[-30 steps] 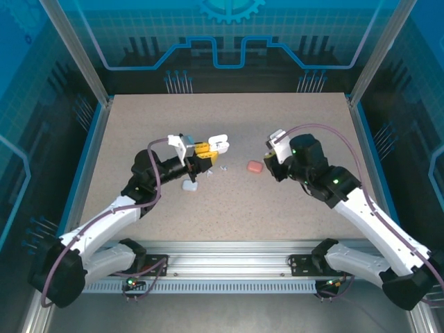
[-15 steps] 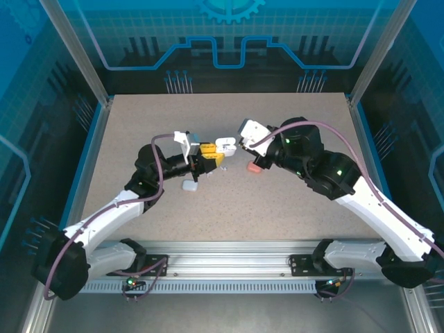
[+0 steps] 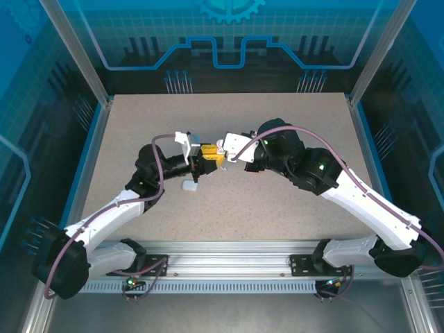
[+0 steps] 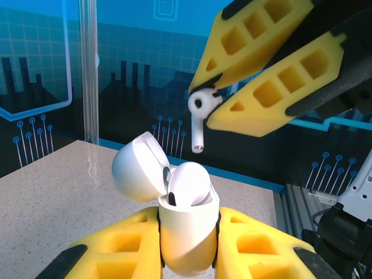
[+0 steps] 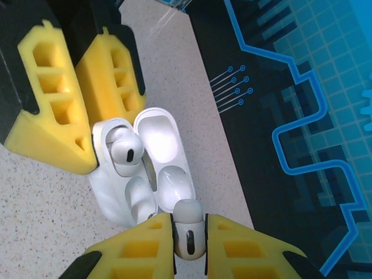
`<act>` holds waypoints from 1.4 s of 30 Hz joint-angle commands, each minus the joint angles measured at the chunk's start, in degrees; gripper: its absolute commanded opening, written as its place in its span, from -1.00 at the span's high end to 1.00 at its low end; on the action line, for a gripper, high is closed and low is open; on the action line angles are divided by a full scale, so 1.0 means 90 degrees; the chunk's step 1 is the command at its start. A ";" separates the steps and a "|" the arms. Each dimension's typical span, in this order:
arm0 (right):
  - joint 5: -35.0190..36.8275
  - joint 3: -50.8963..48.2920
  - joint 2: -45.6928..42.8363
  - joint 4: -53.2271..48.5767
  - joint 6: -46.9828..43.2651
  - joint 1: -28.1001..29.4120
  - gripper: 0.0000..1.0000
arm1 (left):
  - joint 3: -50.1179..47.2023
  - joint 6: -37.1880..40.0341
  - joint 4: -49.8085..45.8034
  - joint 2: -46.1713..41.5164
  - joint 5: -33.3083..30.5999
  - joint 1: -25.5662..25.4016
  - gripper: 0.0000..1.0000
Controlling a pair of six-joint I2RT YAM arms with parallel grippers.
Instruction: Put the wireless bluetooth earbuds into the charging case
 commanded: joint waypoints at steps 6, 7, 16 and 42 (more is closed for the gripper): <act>0.0191 0.0213 0.0140 -0.0243 -0.0358 0.0120 0.71 | 0.0167 0.0011 0.0234 -0.0001 0.0192 -0.0046 0.96; 0.0200 0.0226 0.0157 -0.0252 -0.0360 0.0116 0.71 | 0.0164 0.0019 0.0223 -0.0004 0.0183 -0.0041 0.96; 0.0201 0.0251 0.0312 -0.0203 -0.0442 0.0147 0.71 | 0.0148 0.0046 0.0205 -0.0016 0.0188 -0.0040 0.96; -0.0506 0.0408 0.0563 -0.0689 -0.0330 0.0066 0.69 | 0.0080 0.0064 0.0253 -0.0092 0.0168 -0.0051 0.96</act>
